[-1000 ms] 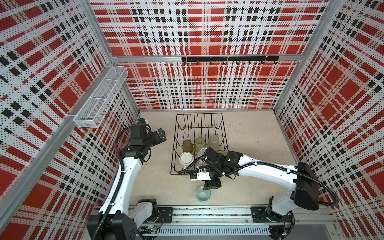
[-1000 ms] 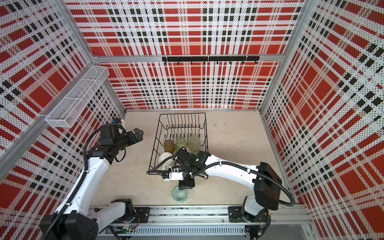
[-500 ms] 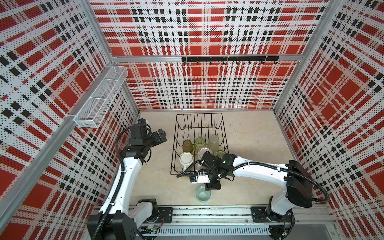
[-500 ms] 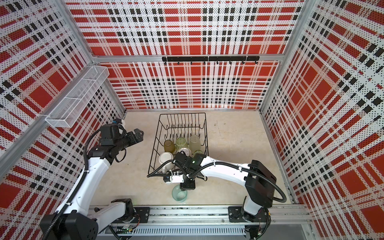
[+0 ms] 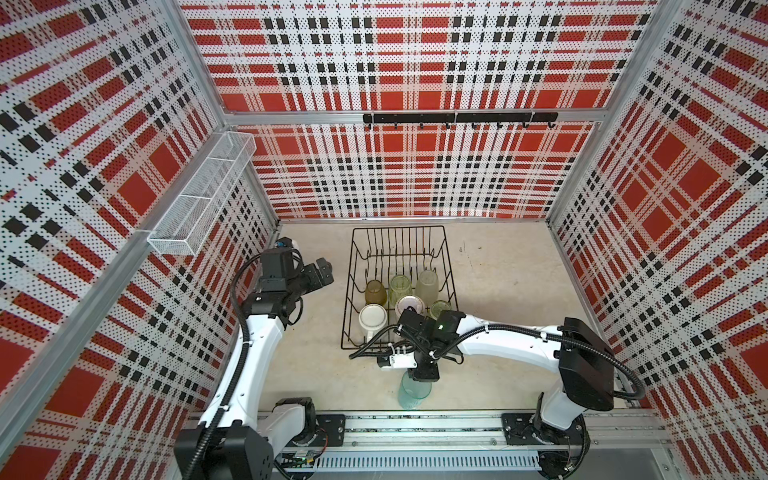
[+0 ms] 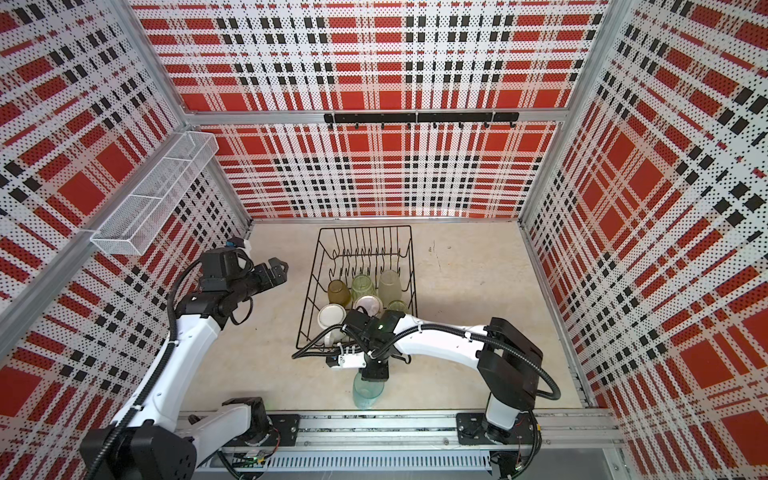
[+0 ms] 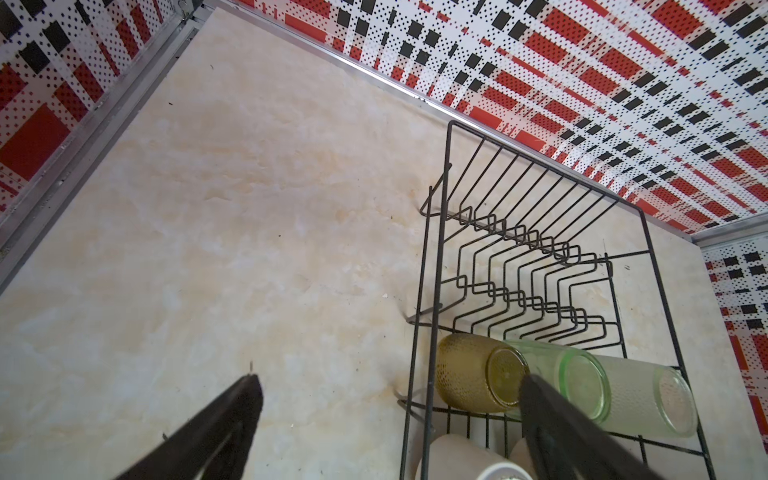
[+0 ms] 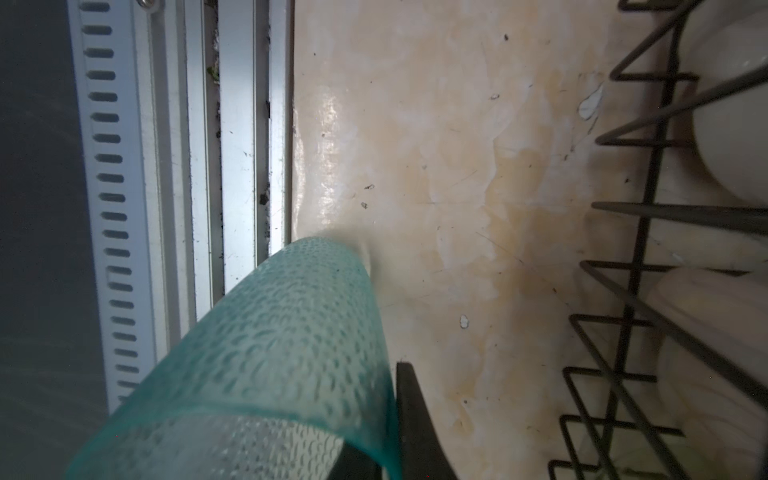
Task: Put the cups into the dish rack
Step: 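Lift the teal glass toward the rack while the left gripper approaches it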
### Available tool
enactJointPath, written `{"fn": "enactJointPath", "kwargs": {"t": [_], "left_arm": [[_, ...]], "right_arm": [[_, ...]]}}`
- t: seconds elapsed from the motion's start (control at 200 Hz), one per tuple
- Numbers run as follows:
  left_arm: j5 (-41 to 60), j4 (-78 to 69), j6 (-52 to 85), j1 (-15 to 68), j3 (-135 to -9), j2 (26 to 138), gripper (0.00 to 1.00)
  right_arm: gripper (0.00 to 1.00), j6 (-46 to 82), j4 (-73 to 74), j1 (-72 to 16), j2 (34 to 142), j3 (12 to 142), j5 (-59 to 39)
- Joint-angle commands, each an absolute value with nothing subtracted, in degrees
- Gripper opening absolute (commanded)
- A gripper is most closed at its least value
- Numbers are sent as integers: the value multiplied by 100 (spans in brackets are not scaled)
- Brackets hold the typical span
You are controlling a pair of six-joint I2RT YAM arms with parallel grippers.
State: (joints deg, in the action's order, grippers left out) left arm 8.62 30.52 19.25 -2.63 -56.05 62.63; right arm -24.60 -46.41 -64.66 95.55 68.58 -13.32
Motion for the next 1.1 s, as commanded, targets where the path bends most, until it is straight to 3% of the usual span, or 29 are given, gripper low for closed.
{"fn": "enactJointPath", "kwargs": {"t": [0.0,0.286,0.451,0.561,0.857,1.097], "left_arm": [[1168,2946,1888,-342,-5634,6170,99],[2987,2572,2339,-360,-5961,5989,100],[4363,1667,2899,-197,-5858,5862,98],[5365,440,3824,403,-5654,5862,98],[5882,-904,4566,1986,-5513,6167,98],[5995,-1287,4694,2606,-5388,6352,98]], "right_arm": [[0,-2558,-4237,-6495,8936,6815,-1295],[0,-2388,-2361,-6115,7526,6236,-1377],[0,-1857,-596,-5221,6682,5545,-2374],[0,-1575,268,-4757,6293,5223,-2690],[0,-24,2693,-3540,5669,4503,-3750],[0,147,2996,-3375,5729,4535,-4017]]}}
